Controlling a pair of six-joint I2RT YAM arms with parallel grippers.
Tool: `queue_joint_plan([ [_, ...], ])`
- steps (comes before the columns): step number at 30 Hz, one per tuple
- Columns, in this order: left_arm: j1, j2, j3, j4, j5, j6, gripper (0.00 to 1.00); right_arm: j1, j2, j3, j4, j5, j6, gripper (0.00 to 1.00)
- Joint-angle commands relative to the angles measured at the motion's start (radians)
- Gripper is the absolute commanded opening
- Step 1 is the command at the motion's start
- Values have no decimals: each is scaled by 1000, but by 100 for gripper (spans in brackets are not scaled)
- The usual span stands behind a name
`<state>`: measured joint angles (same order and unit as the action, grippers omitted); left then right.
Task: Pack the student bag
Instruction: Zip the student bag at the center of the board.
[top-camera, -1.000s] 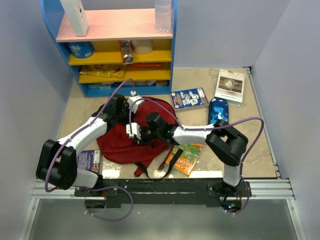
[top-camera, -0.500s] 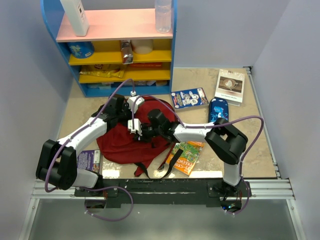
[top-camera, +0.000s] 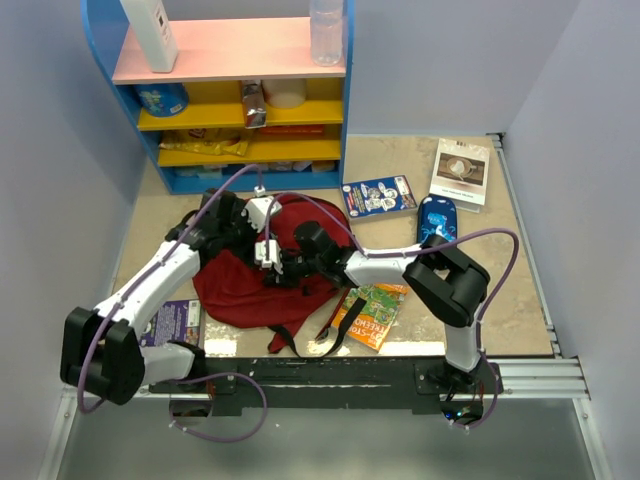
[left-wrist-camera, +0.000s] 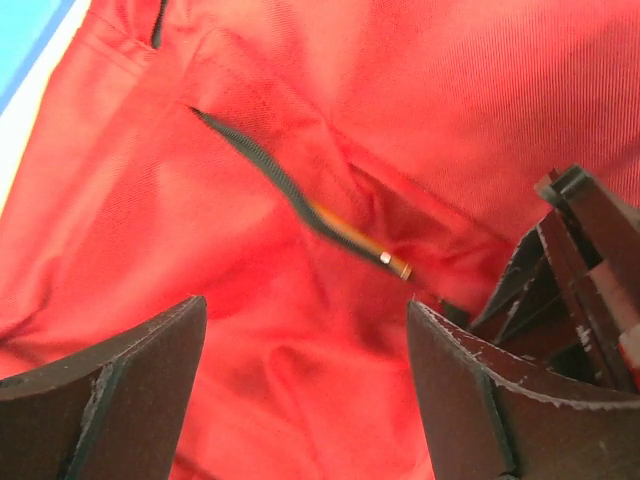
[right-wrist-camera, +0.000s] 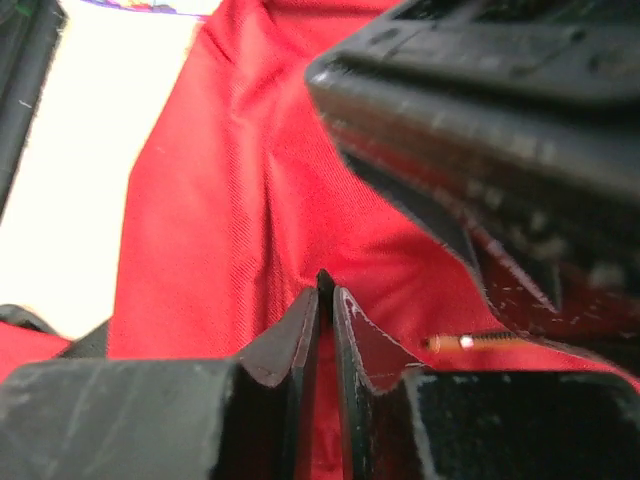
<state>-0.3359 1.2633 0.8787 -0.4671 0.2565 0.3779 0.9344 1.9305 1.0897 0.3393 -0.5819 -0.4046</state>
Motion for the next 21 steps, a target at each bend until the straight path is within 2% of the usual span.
queue_joint_plan([
  [1,-3,-110,-4,-211,179,174,85,-43,-27,-14,82,36,113,13],
  [5,-3,-150,-67,-240,204,214,79,-63,-10,-36,121,11,170,12],
  [6,-5,-165,-75,-246,204,231,73,-66,-5,-42,141,8,180,12],
  [11,3,-191,-83,-284,196,268,58,-77,8,-70,165,33,213,8],
  [15,11,-197,-72,-318,188,277,55,-104,7,-100,231,42,256,4],
  [17,15,-199,-61,-324,190,276,50,-117,2,-111,248,59,274,0],
  [21,17,-206,-56,-343,204,276,45,-137,-8,-114,293,80,326,0],
])
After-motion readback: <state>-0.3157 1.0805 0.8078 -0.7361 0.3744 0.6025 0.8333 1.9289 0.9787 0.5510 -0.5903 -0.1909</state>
